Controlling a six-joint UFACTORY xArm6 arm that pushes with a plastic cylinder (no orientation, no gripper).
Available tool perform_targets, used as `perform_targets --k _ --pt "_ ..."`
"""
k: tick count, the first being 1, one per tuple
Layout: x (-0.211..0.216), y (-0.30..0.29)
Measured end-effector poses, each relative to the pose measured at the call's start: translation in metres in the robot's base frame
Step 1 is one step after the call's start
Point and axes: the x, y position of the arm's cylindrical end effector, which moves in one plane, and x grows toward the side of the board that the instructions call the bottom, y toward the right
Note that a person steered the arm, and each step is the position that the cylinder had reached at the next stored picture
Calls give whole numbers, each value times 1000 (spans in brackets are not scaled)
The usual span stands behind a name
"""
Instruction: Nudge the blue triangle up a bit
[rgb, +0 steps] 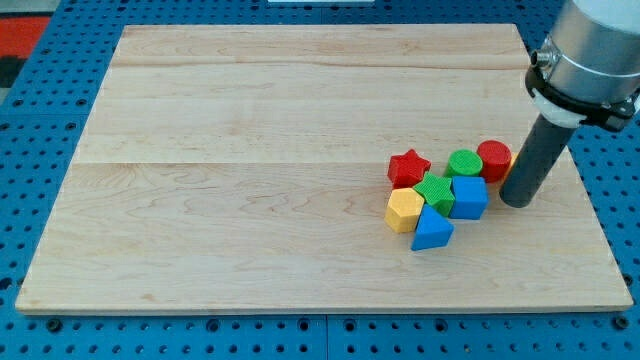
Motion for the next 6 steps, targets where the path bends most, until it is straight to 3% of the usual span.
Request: perform_targets --k 3,4,6 --pt "3 -2" --pt "40 -2" --pt "69 -18"
